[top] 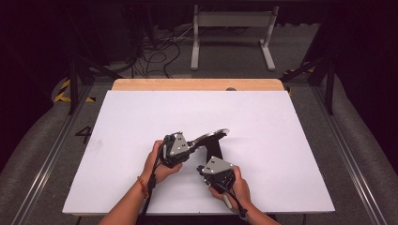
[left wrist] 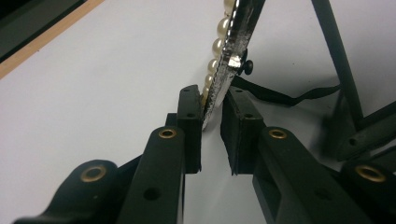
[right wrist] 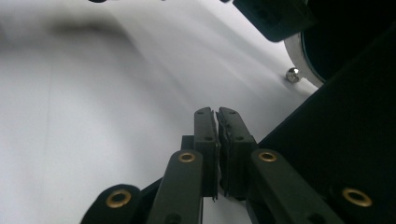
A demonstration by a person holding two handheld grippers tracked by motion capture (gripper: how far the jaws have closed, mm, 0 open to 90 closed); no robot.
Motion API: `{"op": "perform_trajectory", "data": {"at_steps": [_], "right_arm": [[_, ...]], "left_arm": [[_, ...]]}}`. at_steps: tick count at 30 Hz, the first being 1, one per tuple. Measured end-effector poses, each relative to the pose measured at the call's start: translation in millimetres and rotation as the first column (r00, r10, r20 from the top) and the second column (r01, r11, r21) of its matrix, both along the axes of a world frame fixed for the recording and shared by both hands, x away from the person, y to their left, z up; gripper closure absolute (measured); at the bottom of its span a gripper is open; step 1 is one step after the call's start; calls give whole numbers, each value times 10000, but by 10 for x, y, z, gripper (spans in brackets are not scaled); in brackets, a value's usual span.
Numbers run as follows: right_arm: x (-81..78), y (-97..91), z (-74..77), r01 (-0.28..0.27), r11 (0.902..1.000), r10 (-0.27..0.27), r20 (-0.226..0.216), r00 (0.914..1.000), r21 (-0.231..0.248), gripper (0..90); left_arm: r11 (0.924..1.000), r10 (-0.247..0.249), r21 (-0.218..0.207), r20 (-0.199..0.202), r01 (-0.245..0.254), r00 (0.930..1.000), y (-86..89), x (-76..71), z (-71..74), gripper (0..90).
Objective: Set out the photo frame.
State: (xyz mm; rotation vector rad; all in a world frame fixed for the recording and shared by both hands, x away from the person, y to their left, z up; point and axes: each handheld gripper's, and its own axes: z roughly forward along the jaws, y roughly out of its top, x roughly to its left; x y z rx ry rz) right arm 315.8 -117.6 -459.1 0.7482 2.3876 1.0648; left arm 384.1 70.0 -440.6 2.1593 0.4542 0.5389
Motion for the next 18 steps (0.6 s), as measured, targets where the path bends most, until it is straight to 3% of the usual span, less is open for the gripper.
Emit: {"op": "perform_trajectory", "data": {"at_steps": [7,8,9,12,18], "right_arm": [[-19,-21,-5,-5,10000,5,-29,10000,-76,862],[-19,-37,-15,-29,10000,28,-190,9998,-10,862],[-19,-46,-18,5,10000,-5,-237,9997,16,862],[-31,-89,-13,156,9998,-153,-334,9993,87,855],[-16,-167,-8,321,9993,-312,-409,9987,194,854]], "left_arm": [[9998,70,-198,71,-68,10000,9,9,-4,726],[9996,95,-281,119,-92,9999,12,8,0,661],[9984,83,-559,215,-71,9997,23,3,17,639],[9969,45,-788,327,-19,9995,19,-8,31,601],[9981,-240,-552,406,263,9989,-35,-36,36,718]]}}
